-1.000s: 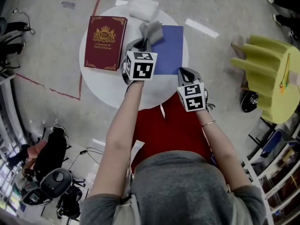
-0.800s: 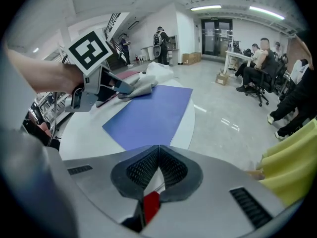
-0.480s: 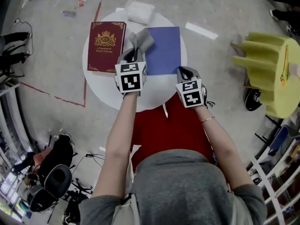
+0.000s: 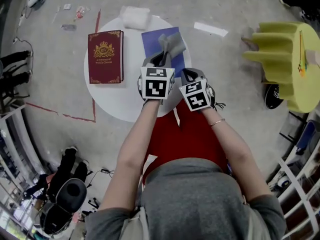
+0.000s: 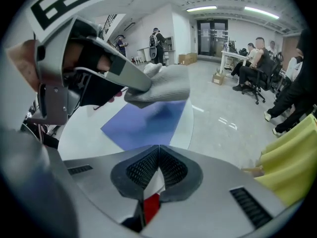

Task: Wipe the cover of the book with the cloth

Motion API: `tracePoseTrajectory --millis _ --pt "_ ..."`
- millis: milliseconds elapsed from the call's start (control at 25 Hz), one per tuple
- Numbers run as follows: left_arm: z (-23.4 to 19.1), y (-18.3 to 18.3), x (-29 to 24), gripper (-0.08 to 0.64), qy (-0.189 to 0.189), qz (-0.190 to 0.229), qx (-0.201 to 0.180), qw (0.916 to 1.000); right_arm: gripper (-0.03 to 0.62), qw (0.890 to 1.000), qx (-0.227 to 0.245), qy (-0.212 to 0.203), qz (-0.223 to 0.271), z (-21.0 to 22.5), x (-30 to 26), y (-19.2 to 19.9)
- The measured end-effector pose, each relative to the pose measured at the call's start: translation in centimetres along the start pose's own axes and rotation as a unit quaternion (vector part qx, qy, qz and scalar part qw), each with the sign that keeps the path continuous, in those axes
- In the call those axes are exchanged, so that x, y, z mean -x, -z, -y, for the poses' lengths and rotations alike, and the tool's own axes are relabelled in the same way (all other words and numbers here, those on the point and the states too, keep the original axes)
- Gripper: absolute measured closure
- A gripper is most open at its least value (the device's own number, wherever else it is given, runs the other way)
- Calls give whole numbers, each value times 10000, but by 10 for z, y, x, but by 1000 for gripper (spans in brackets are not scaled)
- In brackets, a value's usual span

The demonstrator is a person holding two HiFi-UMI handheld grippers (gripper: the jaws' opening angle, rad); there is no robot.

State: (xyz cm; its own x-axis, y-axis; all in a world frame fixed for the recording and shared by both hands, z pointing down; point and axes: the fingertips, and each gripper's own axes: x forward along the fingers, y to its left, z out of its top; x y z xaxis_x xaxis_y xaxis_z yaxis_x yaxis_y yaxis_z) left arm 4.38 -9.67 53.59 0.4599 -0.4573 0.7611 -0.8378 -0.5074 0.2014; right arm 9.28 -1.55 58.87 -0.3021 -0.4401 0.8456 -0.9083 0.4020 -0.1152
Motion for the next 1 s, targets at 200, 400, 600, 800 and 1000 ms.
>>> tracePoseTrajectory --millis 200,400,600,800,1000 --pt "28 4 -20 536 241 -197 -107 9995 563 10000 12 -54 59 1 0 1" --pt "28 19 -31 537 234 -398 -152 9988 563 9999 49 -79 131 1 -1 0" --pt "13 34 -30 537 115 -574 -103 9982 563 9999 78 -52 119 2 0 1" --pt "-10 47 -21 536 -120 -622 78 9980 563 9999 142 -50 77 1 1 1" --pt "-34 54 -10 536 -344 -598 239 9973 563 9999 139 -10 26 1 2 0"
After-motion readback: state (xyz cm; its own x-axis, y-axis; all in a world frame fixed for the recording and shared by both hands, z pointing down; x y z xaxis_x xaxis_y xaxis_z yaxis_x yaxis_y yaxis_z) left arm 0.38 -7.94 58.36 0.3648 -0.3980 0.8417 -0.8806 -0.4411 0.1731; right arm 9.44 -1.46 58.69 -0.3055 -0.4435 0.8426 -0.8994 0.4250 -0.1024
